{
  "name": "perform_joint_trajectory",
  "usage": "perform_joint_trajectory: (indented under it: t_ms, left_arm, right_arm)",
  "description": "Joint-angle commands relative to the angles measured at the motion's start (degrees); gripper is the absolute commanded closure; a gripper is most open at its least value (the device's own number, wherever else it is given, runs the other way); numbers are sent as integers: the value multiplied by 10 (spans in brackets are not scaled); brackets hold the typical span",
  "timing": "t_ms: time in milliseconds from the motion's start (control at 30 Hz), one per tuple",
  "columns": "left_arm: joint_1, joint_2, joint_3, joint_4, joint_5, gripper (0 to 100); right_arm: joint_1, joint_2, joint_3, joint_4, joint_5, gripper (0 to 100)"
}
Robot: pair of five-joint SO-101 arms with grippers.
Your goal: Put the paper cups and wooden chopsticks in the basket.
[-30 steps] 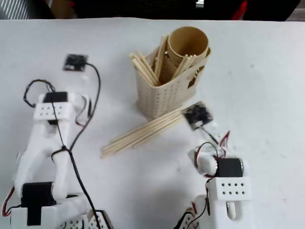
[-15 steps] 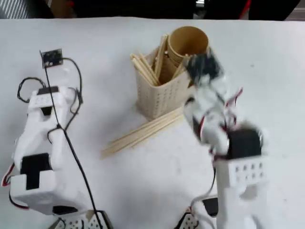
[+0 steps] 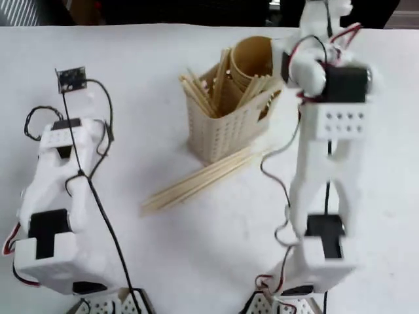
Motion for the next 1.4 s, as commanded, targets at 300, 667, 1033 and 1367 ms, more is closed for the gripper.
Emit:
perform_joint_trajectory:
  t_ms: [300, 667, 1033, 1367]
  left_arm:
    - [-5, -2, -11, -11, 5, 882]
    - [-5, -2, -12, -11, 5, 883]
    - [-5, -2, -12, -11, 5, 883]
    - [-5, -2, -12, -11, 5, 883]
  right_arm:
    - [20, 157, -79, 9, -4, 868]
    - [4, 262, -79, -8, 81, 940]
    - [-5, 292, -79, 48, -90, 983]
    - [-24, 287, -79, 58, -230, 983]
